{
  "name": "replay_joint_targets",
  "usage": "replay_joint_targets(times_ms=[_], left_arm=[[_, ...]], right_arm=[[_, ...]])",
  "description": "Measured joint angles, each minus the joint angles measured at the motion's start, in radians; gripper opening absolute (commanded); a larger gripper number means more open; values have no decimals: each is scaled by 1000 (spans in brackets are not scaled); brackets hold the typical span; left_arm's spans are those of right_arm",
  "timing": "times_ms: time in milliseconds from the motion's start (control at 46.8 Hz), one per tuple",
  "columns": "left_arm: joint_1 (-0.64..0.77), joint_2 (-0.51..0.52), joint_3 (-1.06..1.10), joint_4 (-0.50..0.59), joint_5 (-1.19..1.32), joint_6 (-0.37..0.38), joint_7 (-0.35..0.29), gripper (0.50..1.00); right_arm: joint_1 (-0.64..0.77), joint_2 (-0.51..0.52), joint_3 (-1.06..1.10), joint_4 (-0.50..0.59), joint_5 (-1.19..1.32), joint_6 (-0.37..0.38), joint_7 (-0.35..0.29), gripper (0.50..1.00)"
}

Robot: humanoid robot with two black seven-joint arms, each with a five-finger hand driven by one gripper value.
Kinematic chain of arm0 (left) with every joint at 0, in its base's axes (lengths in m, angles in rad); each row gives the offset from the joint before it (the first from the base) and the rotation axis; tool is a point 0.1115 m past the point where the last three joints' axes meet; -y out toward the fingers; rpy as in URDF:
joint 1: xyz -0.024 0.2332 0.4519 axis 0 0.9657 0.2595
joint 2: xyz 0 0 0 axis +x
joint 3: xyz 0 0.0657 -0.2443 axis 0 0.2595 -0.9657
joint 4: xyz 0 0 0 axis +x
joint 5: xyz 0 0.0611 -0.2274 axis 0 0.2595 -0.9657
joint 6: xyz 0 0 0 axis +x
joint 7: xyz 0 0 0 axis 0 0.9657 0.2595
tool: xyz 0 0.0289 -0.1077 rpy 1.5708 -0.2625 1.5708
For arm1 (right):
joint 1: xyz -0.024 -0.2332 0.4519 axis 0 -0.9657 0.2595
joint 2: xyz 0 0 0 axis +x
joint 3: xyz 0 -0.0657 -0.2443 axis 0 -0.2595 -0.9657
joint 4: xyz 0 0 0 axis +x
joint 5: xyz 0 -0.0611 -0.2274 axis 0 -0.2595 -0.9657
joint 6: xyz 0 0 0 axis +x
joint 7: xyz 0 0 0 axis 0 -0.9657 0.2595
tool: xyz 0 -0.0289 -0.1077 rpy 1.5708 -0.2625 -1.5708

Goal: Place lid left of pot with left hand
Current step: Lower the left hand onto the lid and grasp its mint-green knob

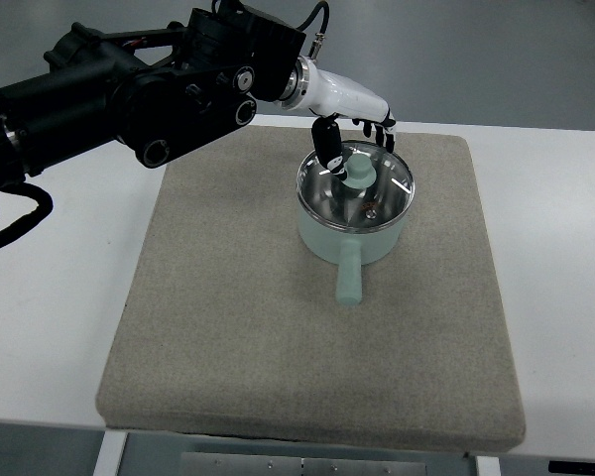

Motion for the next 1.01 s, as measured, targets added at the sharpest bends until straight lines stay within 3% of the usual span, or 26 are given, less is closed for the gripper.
replay_joint_targets(times_ms=[299, 834, 1005], left_arm=[[-2, 1, 12, -1, 33, -5, -1, 669], [0, 2, 16, -25, 35, -5, -3, 662], [-2, 3, 20, -26, 39, -8, -4, 525]], right_arm=[[0, 0, 0, 0, 0, 0, 0, 924], [0, 0, 0, 0, 0, 0, 0, 924], [0, 0, 0, 0, 0, 0, 0, 924]])
